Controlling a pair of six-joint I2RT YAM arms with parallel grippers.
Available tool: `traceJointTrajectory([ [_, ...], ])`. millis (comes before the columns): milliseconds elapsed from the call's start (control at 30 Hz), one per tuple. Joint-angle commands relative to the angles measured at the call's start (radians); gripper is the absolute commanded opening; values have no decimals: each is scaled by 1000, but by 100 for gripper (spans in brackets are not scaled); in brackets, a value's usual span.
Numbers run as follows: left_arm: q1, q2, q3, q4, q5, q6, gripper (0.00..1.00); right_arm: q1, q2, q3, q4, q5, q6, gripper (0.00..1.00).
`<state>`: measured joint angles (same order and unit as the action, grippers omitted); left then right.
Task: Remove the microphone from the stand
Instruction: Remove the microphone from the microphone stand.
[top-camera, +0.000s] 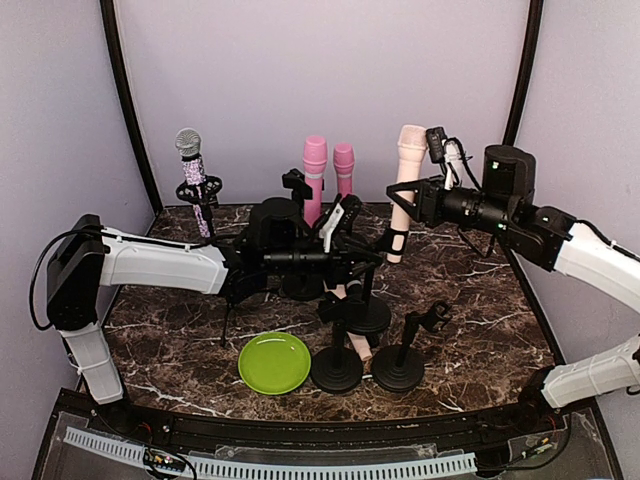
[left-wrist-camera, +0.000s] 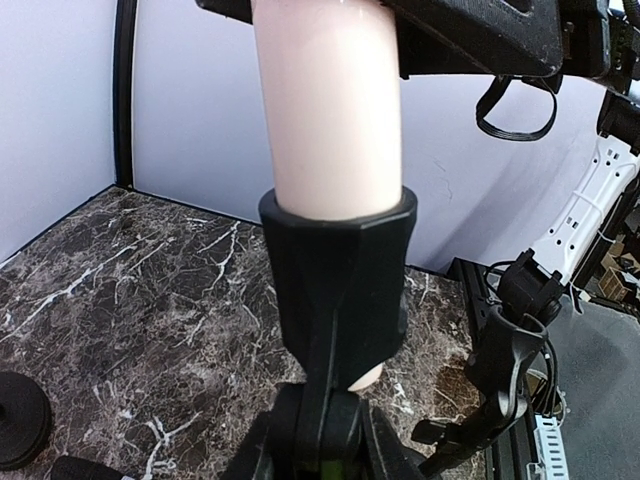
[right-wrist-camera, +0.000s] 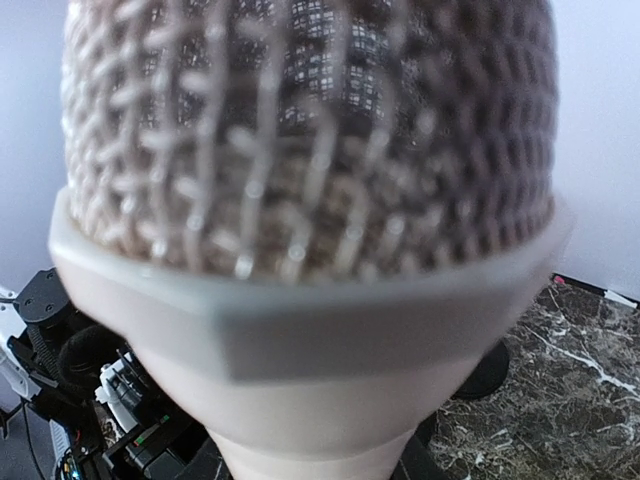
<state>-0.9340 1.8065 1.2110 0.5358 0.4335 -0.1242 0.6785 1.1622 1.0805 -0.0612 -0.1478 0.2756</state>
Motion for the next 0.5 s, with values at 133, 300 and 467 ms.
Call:
traceJointTrajectory([
  [133,-1,-16,13,10,36,29,0,-37,-63,-41,219,-264,-97,0],
  [300,-1,-15,13,12,36,27,0,-39,-69,-64,270,-348,-99,0],
  [467,-1,-15,13,12,38,26,0,-39,-68,-60,265,-308,-88,0],
])
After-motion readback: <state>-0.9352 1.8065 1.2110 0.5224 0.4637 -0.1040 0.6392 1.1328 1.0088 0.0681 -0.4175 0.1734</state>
